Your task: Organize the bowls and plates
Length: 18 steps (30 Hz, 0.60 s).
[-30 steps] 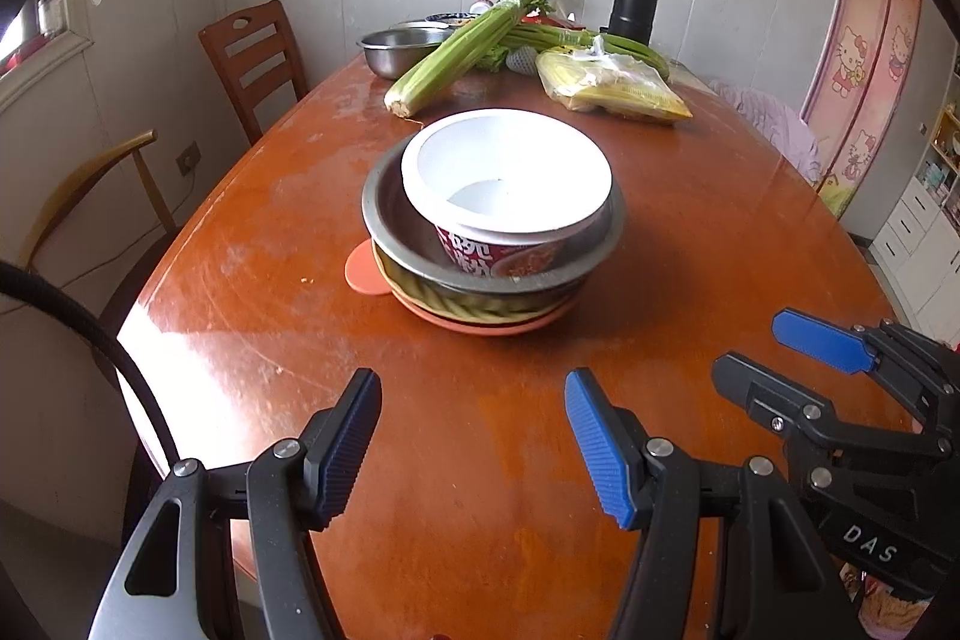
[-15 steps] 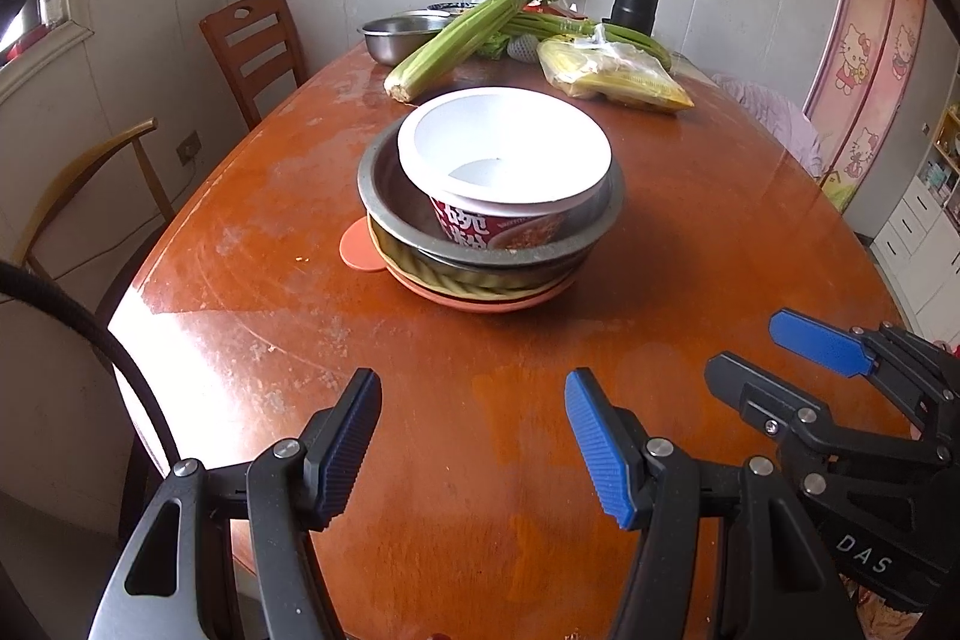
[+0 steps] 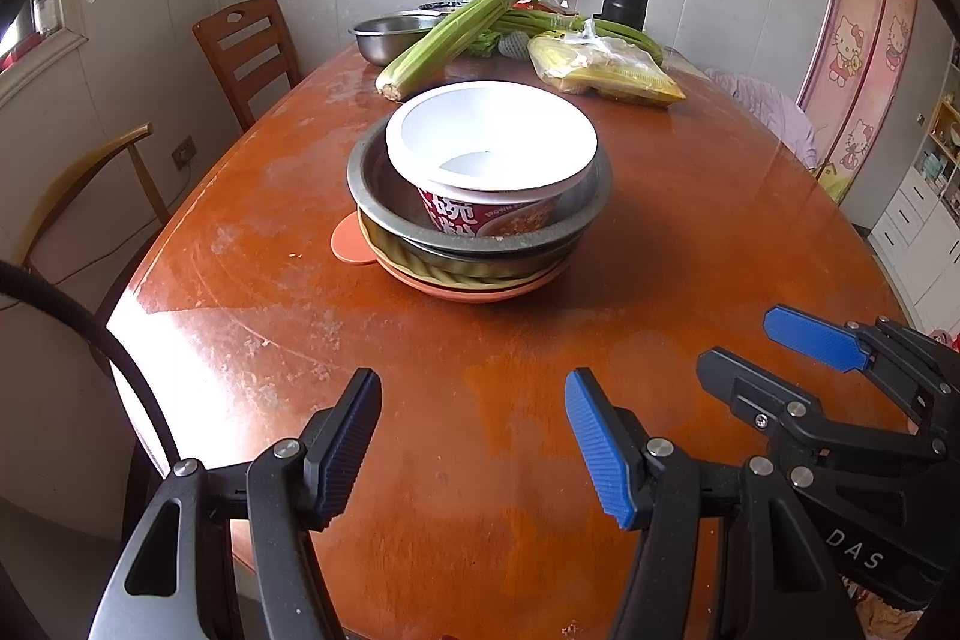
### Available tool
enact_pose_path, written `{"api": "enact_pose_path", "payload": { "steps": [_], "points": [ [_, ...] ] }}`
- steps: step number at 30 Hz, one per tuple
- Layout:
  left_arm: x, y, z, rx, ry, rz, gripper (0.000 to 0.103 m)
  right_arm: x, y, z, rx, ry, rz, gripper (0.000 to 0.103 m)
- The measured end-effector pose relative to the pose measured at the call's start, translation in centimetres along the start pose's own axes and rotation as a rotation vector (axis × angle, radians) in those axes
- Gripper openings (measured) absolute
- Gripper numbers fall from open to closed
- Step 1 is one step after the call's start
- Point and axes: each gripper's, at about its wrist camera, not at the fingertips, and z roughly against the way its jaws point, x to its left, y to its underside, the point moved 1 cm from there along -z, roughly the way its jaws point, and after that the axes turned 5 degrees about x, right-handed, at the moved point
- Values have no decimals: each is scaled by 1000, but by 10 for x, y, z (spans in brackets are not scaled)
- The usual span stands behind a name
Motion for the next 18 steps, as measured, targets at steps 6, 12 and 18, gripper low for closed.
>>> {"api": "enact_pose_path", "payload": {
  "steps": [6, 12, 18],
  "points": [
    [-1, 2, 0, 1, -3, -4, 63, 1, 3, 2, -4, -1, 2, 56],
    [-1, 3, 0, 4, -7, -5, 63, 3, 5, 2, 2, 1, 3, 56],
    [-1, 4, -1, 8, -10, -7, 63, 3, 5, 3, -1, 5, 4, 56]
  ]
}}
